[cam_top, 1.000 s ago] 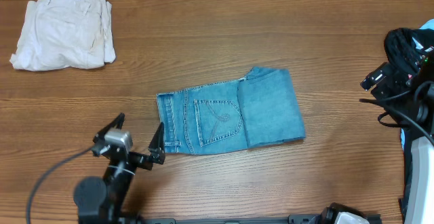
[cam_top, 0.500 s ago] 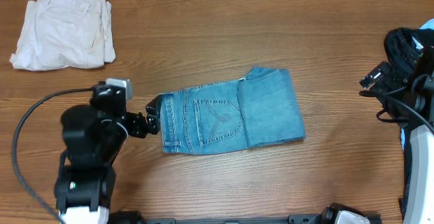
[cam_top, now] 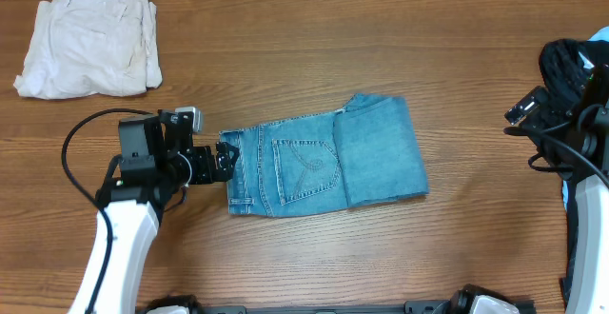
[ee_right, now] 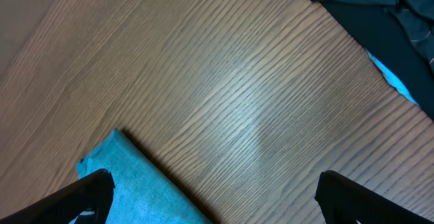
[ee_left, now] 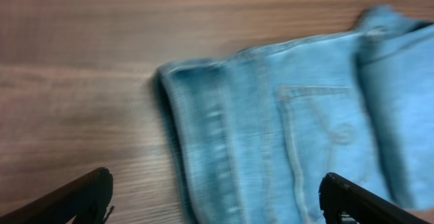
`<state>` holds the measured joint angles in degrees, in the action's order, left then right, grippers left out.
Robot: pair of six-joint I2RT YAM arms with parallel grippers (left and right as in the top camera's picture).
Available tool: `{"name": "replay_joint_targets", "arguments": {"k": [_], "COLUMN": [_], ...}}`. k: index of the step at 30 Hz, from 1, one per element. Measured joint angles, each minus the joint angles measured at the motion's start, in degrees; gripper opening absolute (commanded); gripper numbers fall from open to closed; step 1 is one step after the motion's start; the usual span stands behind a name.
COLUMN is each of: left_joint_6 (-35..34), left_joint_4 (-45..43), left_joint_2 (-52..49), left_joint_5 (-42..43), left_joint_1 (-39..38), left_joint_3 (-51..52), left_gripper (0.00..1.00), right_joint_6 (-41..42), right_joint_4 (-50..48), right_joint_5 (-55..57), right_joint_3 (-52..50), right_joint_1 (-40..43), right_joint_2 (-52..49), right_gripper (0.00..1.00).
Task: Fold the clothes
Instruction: 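Move the left gripper to the waistband end and grasp it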
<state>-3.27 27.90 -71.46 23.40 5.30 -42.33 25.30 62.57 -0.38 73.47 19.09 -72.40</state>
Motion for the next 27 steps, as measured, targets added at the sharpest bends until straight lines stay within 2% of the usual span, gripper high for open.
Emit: {"name": "replay_joint_targets", "arguments": {"k": [5,15,22,27], "left_joint_6": [0.07,1.97,2.21,2.25], "left_joint_4": [-0.17,-4.87,-5.46,-5.2], "left_joint_2": [-7.52,-20.74,-25.16,-27.12], "left_joint_5": [0.7,10.84,17.51,20.96], "left_joint_1": [1.88,2.36,2.73,3.13], "left_joint_3": [-0.09,-0.15,-2.34,-3.21], "left_gripper": [1.0,1.0,1.0,0.96], "right_joint_6": [-0.02,0.0,-0.02,-0.02], "right_joint_4": [0.02,0.0,0.02,0.02], "right_joint_5": [-0.02,-0.02,0.0,-0.04], "right_joint_3": [0.0,0.0,0.0,0.0], "right_joint_1": [0.0,0.0,0.0,0.0], "right_joint_2": [0.0,0.0,0.0,0.0], "right_gripper": [1.0,1.0,1.0,1.0]}}
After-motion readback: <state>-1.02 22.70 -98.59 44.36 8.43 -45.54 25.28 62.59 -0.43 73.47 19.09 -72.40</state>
